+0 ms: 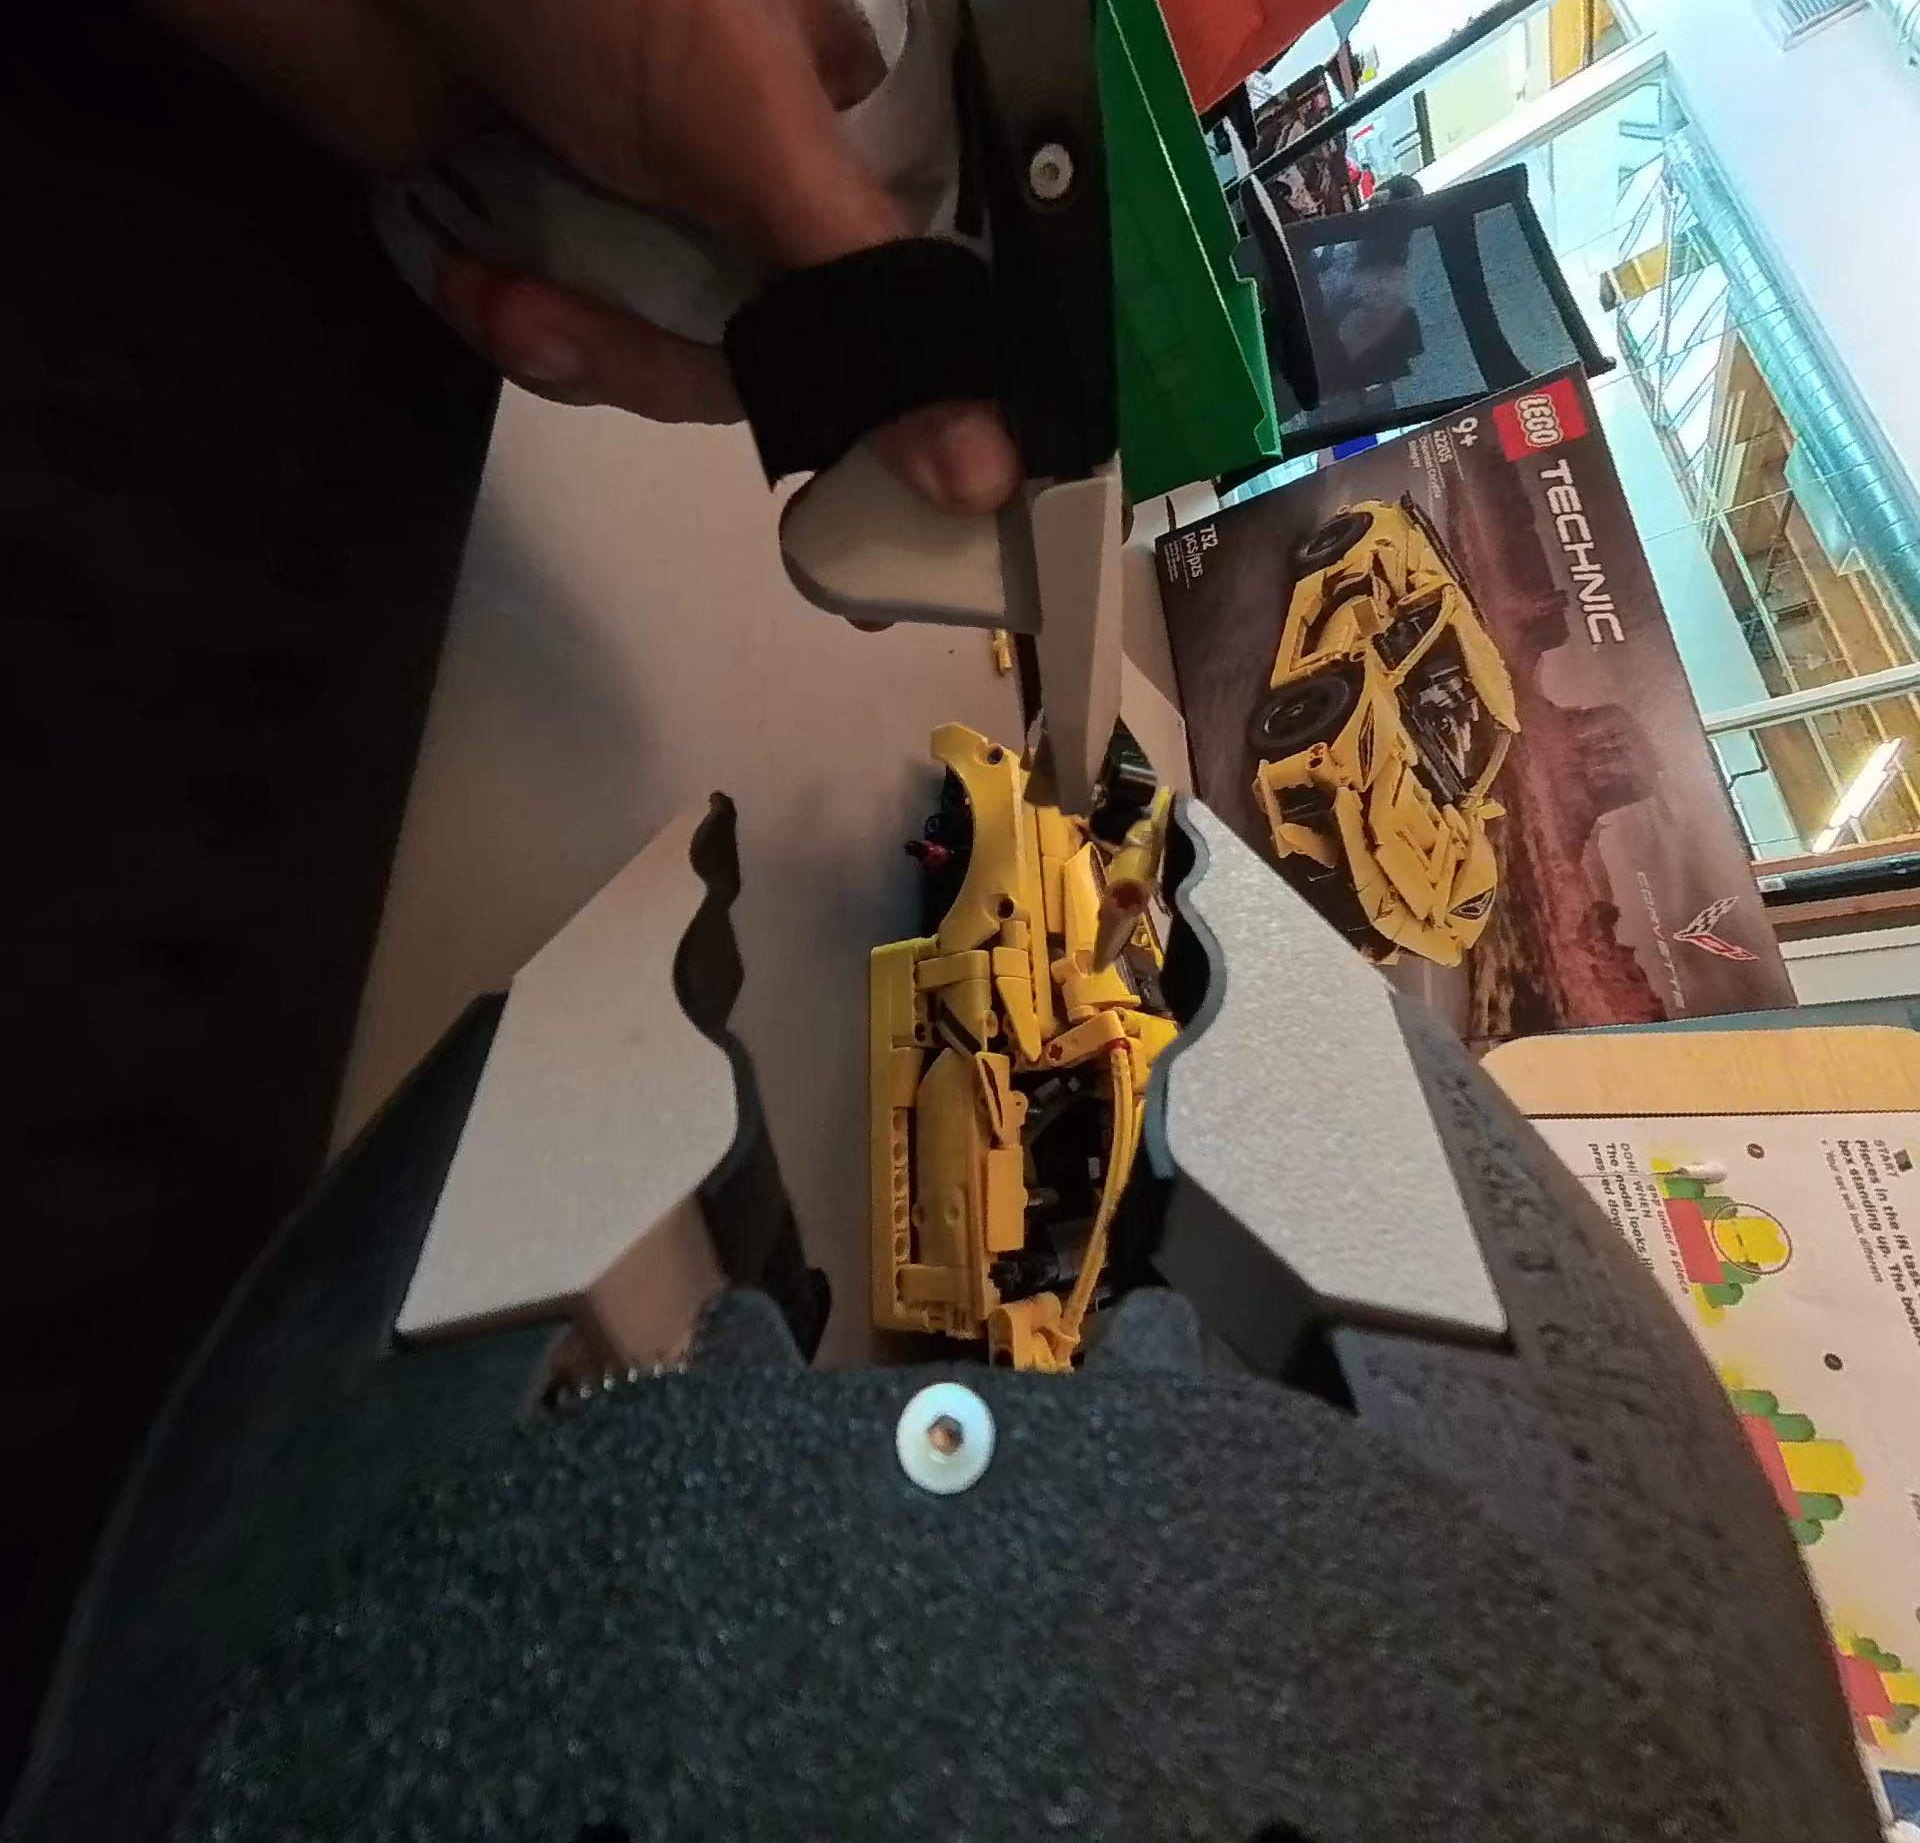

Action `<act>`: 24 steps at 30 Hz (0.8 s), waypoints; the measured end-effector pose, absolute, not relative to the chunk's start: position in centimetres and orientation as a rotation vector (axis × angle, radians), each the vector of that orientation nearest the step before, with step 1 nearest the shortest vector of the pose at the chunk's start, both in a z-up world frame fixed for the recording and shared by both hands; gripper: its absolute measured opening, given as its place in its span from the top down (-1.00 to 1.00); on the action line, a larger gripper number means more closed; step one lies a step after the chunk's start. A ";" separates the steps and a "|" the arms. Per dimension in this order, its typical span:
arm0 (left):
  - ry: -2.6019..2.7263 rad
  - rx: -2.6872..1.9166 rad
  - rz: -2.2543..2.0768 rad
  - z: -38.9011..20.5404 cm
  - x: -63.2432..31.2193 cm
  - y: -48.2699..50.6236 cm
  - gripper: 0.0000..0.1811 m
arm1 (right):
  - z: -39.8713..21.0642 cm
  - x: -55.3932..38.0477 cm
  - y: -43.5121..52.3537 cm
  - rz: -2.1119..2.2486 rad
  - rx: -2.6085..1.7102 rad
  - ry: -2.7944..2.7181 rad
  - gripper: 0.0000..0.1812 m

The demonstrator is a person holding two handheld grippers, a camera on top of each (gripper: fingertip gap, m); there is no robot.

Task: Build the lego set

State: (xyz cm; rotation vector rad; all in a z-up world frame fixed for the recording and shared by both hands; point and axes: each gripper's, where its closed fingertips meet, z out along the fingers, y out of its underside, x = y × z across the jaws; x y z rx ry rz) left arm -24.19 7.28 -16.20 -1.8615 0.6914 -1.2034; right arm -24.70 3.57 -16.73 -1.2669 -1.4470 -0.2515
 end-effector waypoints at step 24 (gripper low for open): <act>0.665 -1.826 -1.150 -15.6 -24.8 7.7 0.64 | -14.9 -24.4 3.2 -0.333 -1.171 -1.428 0.18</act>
